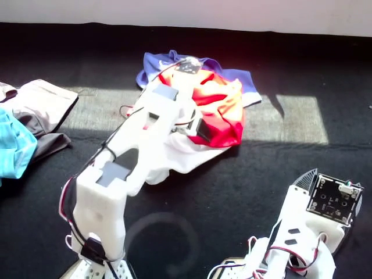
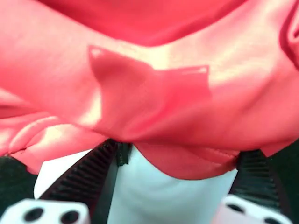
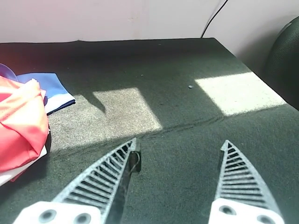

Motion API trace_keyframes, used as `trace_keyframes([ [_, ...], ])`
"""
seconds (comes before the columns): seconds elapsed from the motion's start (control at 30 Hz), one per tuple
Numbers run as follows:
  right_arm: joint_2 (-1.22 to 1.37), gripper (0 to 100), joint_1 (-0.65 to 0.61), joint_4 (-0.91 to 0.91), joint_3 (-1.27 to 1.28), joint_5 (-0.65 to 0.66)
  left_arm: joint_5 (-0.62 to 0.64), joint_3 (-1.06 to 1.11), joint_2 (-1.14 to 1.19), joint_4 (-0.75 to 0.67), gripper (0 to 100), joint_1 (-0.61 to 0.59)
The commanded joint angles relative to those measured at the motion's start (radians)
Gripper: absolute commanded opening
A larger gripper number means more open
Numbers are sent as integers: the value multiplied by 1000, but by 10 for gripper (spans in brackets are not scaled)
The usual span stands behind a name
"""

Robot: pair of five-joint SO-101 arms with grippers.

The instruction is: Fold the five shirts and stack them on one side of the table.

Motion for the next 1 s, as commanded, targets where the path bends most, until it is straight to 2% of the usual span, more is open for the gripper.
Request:
trace_keyframes([
  [0.0,12,264,8,2,-33,-11,-101,-154,77,167,219,-38],
  [0.07,12,264,8,1,-30,-12,-138,-228,110,269,42,-74],
  [0.1,12,264,8,-1,-30,-23,-141,-262,117,310,0,-107],
  [0.13,12,264,8,-2,-30,-41,-141,-292,117,347,30,-145],
  [0.23,12,264,2,-4,-31,-83,-144,-398,94,443,8,-280],
  [0.43,12,264,2,-4,5,-106,-146,-634,-53,594,8,-636],
  [0.53,12,264,1,-5,39,-106,-163,-697,-180,592,8,-831],
  [0.67,13,264,1,-51,44,-104,-261,-771,-320,589,8,-1046],
  [0.8,38,264,1,-94,36,-101,-338,-834,-389,512,8,-1214],
  [0.97,257,264,1,-125,-35,-106,-347,-869,-395,388,8,-1368],
])
